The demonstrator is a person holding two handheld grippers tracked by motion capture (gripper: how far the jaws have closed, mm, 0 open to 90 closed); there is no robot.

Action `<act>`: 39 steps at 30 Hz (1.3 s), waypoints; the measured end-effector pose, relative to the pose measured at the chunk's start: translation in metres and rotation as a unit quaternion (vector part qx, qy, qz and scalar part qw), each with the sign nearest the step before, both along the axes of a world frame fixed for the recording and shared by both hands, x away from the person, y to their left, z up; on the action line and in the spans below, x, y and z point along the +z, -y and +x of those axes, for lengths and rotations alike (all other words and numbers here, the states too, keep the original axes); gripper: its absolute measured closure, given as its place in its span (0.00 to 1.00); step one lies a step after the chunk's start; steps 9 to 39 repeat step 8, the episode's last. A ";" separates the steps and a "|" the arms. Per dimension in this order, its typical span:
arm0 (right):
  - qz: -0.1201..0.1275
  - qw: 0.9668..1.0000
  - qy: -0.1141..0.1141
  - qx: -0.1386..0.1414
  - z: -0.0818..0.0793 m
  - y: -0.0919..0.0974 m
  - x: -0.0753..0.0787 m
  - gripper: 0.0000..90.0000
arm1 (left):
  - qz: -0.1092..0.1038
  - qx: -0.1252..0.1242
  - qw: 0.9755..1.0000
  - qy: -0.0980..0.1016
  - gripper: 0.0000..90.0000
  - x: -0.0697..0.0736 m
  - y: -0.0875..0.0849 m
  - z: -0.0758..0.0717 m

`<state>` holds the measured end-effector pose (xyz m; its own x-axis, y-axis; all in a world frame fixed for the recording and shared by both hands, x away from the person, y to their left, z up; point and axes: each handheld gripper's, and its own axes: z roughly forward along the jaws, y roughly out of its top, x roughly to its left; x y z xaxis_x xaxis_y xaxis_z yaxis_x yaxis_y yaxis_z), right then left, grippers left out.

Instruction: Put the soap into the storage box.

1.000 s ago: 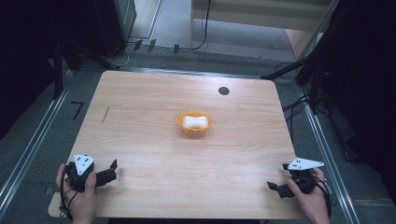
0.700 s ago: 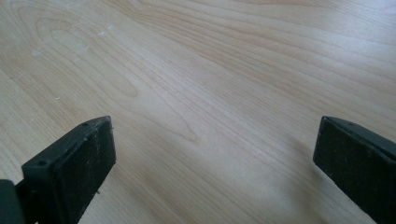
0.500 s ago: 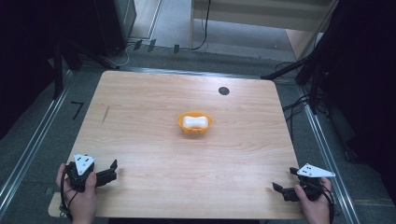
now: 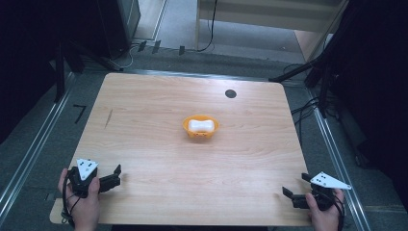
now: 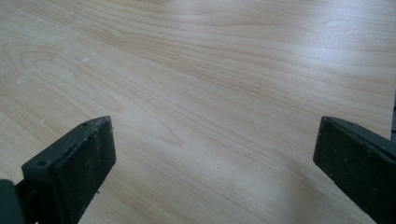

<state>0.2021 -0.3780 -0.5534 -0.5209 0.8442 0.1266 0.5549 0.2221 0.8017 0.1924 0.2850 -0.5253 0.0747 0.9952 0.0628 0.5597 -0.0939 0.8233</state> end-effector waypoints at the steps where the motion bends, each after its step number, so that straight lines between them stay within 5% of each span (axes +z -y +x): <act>1: 0.001 1.000 0.000 0.000 0.000 0.000 0.000 0.00 | -0.001 0.001 1.000 0.000 0.00 0.000 0.000 0.000; 8: -0.018 1.000 0.001 0.003 -0.001 -0.004 0.000 0.00 | 0.000 -0.003 1.000 0.000 0.00 0.000 0.000 0.000; 39: -0.018 1.000 0.001 0.003 -0.001 -0.004 0.000 0.00 | 0.000 -0.003 1.000 0.000 0.00 0.000 0.000 0.000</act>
